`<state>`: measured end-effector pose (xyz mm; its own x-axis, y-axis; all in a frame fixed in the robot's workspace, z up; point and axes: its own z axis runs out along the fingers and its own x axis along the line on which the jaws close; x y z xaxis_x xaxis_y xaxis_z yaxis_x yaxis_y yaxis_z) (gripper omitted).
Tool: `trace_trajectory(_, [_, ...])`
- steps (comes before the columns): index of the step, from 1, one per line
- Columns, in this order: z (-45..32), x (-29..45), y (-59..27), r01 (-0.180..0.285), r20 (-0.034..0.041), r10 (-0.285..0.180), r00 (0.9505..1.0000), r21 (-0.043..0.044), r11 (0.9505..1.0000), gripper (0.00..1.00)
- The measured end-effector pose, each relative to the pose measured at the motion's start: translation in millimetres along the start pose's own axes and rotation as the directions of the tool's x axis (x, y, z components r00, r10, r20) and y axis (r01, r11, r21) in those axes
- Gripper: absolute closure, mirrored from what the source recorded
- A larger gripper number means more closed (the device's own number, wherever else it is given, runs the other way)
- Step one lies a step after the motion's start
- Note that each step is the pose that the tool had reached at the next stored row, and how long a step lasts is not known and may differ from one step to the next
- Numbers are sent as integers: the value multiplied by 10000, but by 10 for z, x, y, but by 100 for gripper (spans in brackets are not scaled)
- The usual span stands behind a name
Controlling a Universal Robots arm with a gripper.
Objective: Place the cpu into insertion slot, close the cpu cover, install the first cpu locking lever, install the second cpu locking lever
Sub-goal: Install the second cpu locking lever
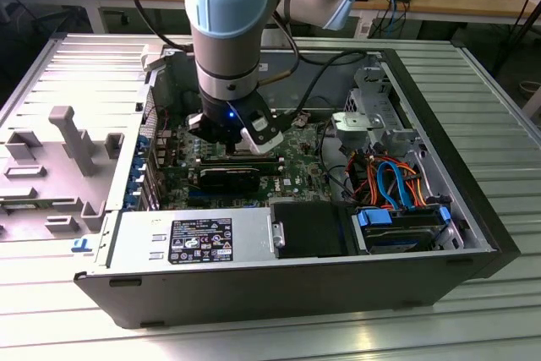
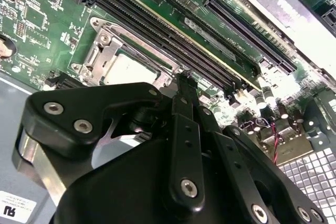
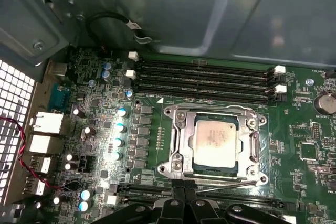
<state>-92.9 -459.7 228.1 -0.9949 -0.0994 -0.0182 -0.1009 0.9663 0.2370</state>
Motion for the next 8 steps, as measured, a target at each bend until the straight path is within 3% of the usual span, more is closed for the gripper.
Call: trace_trajectory(8, [53, 24, -14, -2, -1, 2, 10000, 3, 10000, 89])
